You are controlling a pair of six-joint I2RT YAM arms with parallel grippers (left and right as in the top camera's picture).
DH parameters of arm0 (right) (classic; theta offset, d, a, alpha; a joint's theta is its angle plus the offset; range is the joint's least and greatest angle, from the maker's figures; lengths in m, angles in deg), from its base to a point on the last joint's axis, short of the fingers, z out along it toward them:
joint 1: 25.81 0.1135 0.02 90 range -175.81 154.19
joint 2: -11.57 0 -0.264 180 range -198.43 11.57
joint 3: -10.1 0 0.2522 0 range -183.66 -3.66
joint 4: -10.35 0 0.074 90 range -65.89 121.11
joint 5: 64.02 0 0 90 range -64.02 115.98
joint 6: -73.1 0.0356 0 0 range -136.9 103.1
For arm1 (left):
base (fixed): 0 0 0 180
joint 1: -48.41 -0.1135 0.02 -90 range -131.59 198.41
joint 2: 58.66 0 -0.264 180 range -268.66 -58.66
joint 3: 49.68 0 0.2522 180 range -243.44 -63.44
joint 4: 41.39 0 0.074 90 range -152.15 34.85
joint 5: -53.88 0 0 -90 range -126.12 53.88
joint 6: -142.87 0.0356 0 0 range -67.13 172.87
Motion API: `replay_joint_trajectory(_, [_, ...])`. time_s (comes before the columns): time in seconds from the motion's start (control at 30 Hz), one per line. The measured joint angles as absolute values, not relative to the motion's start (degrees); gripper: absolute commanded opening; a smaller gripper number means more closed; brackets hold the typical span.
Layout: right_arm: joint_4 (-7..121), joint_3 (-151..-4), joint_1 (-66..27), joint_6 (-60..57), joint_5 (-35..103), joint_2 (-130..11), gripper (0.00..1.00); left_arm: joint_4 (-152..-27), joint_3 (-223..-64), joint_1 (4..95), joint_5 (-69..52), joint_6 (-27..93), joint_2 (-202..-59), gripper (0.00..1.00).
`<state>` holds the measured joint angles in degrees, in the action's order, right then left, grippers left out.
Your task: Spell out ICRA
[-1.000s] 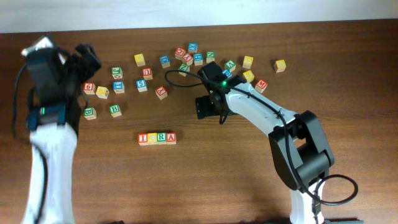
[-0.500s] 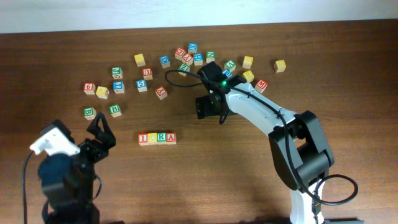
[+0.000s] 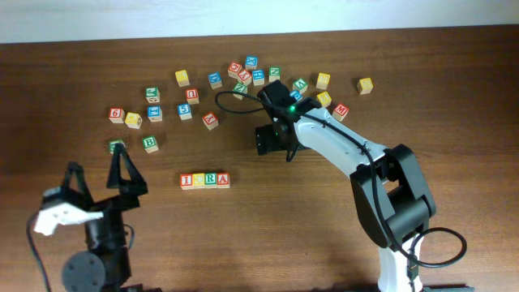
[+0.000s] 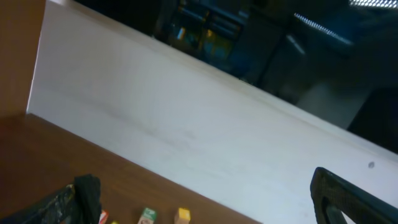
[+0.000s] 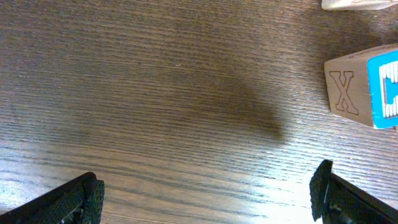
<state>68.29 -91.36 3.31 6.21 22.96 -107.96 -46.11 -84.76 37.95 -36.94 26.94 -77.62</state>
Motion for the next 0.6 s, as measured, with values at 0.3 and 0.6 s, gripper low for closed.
replay_joint_trajectory(0.3, [68.3, -91.4, 3.3, 6.2, 23.0, -108.0, 0.98, -39.4, -73.2, 38.0, -36.9, 26.9, -71.1, 0.99])
replay_joint_trajectory(0.6, [68.3, -91.4, 3.3, 6.2, 23.0, -108.0, 0.98, -37.9, -68.6, 38.0, -36.9, 26.9, -63.7, 0.99])
